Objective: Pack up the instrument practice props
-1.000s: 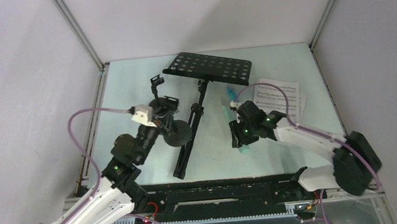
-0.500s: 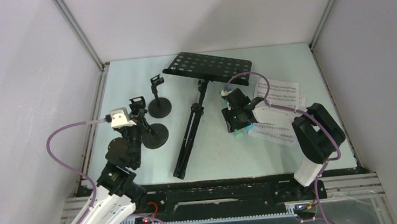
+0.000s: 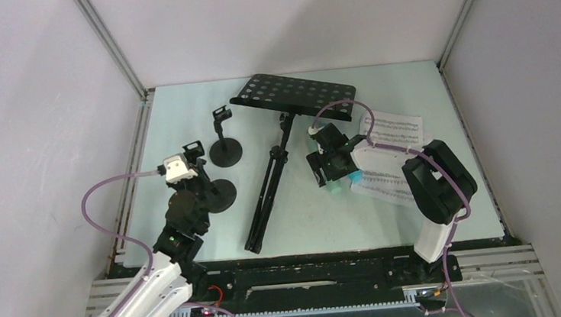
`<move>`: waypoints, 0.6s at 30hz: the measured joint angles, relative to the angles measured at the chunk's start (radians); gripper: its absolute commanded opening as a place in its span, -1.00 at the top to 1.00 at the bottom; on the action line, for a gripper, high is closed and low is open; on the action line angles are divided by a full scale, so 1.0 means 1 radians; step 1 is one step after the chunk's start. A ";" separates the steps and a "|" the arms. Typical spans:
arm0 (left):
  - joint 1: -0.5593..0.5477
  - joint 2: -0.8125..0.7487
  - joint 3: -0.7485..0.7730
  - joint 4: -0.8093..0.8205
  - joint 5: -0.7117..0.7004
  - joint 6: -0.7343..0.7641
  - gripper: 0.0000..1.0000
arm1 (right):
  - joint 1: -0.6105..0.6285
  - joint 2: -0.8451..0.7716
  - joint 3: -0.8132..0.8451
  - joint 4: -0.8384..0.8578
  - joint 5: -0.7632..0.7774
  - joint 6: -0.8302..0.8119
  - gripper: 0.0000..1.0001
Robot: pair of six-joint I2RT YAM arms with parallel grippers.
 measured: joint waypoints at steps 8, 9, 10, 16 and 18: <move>0.035 0.111 -0.037 0.201 0.010 0.034 1.00 | 0.010 -0.154 0.000 -0.052 -0.006 0.001 -0.69; 0.043 0.131 -0.039 0.230 0.015 0.042 1.00 | 0.017 -0.202 0.000 -0.061 -0.010 0.003 -0.69; 0.049 0.151 -0.039 0.253 0.022 0.050 1.00 | 0.023 -0.242 0.000 -0.067 -0.010 0.005 -0.69; 0.069 0.301 -0.039 0.394 0.055 0.114 0.82 | 0.122 -0.473 0.002 -0.107 -0.008 0.013 -0.69; 0.071 0.343 -0.039 0.427 0.063 0.134 0.49 | 0.154 -0.525 0.002 -0.126 -0.005 0.016 -0.69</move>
